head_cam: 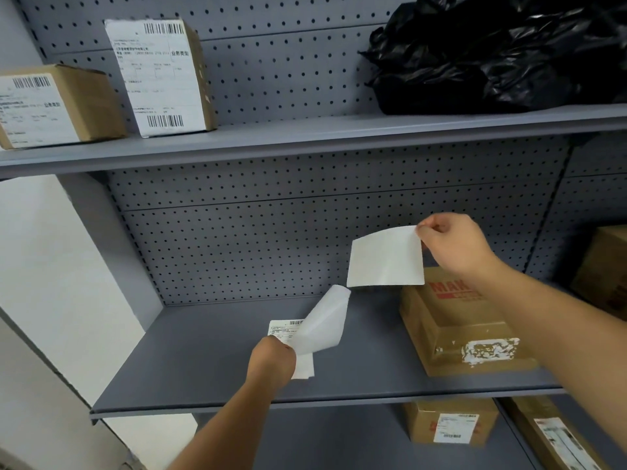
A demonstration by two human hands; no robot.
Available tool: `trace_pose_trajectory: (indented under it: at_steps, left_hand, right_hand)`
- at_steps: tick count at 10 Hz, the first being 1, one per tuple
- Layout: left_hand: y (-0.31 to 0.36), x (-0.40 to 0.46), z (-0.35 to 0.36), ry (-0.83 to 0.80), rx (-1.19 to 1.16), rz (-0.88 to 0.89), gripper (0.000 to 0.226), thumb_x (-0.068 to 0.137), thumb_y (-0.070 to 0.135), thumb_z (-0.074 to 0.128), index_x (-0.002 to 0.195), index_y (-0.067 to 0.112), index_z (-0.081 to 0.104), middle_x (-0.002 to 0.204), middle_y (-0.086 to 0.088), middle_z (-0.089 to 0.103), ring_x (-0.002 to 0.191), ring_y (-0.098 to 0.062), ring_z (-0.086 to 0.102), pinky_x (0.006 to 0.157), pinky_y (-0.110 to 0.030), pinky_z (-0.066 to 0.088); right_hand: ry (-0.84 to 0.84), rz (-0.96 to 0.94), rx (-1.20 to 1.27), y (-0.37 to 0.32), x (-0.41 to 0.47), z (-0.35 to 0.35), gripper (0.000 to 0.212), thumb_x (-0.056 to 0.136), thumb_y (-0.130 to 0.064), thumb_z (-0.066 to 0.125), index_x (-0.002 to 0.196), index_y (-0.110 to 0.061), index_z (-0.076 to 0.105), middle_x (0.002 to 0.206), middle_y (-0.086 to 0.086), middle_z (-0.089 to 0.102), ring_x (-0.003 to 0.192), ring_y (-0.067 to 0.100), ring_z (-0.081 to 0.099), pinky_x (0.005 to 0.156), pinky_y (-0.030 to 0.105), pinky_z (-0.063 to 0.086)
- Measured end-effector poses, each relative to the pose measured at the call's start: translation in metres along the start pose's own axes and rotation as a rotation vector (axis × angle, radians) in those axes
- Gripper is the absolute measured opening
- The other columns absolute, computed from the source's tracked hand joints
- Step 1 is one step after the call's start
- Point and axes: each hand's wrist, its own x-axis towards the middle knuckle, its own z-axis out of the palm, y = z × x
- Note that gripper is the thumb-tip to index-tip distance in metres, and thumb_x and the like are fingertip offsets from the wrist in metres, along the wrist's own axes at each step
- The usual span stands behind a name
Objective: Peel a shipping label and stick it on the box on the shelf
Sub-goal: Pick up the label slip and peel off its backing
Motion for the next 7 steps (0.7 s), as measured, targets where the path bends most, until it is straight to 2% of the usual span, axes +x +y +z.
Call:
trace_pose_trajectory:
  at_steps: [1, 2, 3, 4, 5, 6, 7]
  left_hand:
    - [0.004, 0.001, 0.001, 0.01, 0.009, -0.006, 0.018, 0.091, 0.014, 0.051, 0.073, 0.016, 0.055, 0.096, -0.014, 0.072, 0.079, -0.028, 0.062, 0.071, -0.034, 0.054]
    - [0.014, -0.003, 0.005, 0.013, 0.014, -0.028, 0.012, 0.093, 0.009, 0.046, 0.09, 0.009, 0.057, 0.089, -0.007, 0.065, 0.073, -0.023, 0.057, 0.068, -0.03, 0.05]
    - [0.017, -0.006, 0.009, 0.004, 0.133, -0.001, 0.016, 0.094, 0.016, 0.049, 0.101, 0.005, 0.059, 0.096, -0.005, 0.063, 0.079, -0.024, 0.055, 0.072, -0.028, 0.049]
    - [0.018, -0.005, 0.013, 0.015, 0.098, 0.056, 0.031, 0.099, 0.014, 0.046, 0.121, -0.001, 0.061, 0.103, -0.01, 0.063, 0.083, -0.023, 0.06, 0.053, -0.023, 0.036]
    - [0.015, -0.004, 0.018, 0.034, 0.119, 0.081, 0.03, 0.101, 0.016, 0.043, 0.12, -0.002, 0.058, 0.1, -0.011, 0.062, 0.089, -0.025, 0.06, 0.066, -0.027, 0.042]
    - [0.014, 0.001, 0.024, 0.077, 0.232, 0.152, 0.025, 0.097, 0.026, 0.05, 0.11, 0.005, 0.056, 0.095, -0.007, 0.066, 0.079, -0.023, 0.056, 0.069, -0.027, 0.044]
    - [0.014, 0.001, 0.026, 0.059, 0.238, 0.141, 0.016, 0.094, 0.029, 0.05, 0.099, 0.013, 0.053, 0.095, -0.002, 0.066, 0.08, -0.022, 0.06, 0.073, -0.03, 0.052]
  right_hand:
    - [-0.001, -0.02, 0.024, -0.003, -0.003, -0.001, 0.023, 0.098, -0.022, 0.055, 0.087, -0.016, 0.074, 0.085, 0.002, 0.076, 0.081, 0.025, 0.07, 0.07, 0.037, 0.055]
    - [-0.002, -0.035, 0.046, -0.007, -0.007, 0.0, 0.021, 0.098, -0.023, 0.056, 0.087, -0.017, 0.073, 0.083, 0.002, 0.076, 0.081, 0.026, 0.071, 0.074, 0.04, 0.057]
    - [-0.007, -0.054, 0.069, -0.01, -0.012, 0.0, 0.021, 0.098, -0.023, 0.057, 0.087, -0.016, 0.073, 0.084, 0.004, 0.076, 0.082, 0.027, 0.071, 0.072, 0.038, 0.056]
    - [-0.023, -0.073, 0.064, -0.009, -0.018, 0.003, 0.021, 0.099, -0.025, 0.056, 0.086, -0.019, 0.072, 0.083, 0.003, 0.076, 0.08, 0.028, 0.071, 0.069, 0.04, 0.057]
    - [-0.03, -0.078, 0.052, -0.008, -0.023, 0.005, 0.021, 0.099, -0.025, 0.056, 0.089, -0.019, 0.073, 0.084, 0.0, 0.075, 0.063, 0.007, 0.068, 0.05, 0.024, 0.051]
    - [-0.046, -0.09, 0.035, -0.006, -0.028, 0.006, 0.023, 0.1, -0.022, 0.055, 0.092, -0.013, 0.074, 0.084, 0.0, 0.074, 0.044, -0.008, 0.055, 0.035, 0.008, 0.035]
    - [-0.046, -0.095, 0.032, -0.006, -0.034, 0.007, 0.022, 0.098, -0.022, 0.057, 0.088, -0.014, 0.074, 0.084, -0.004, 0.075, 0.057, -0.004, 0.062, 0.048, 0.009, 0.042]
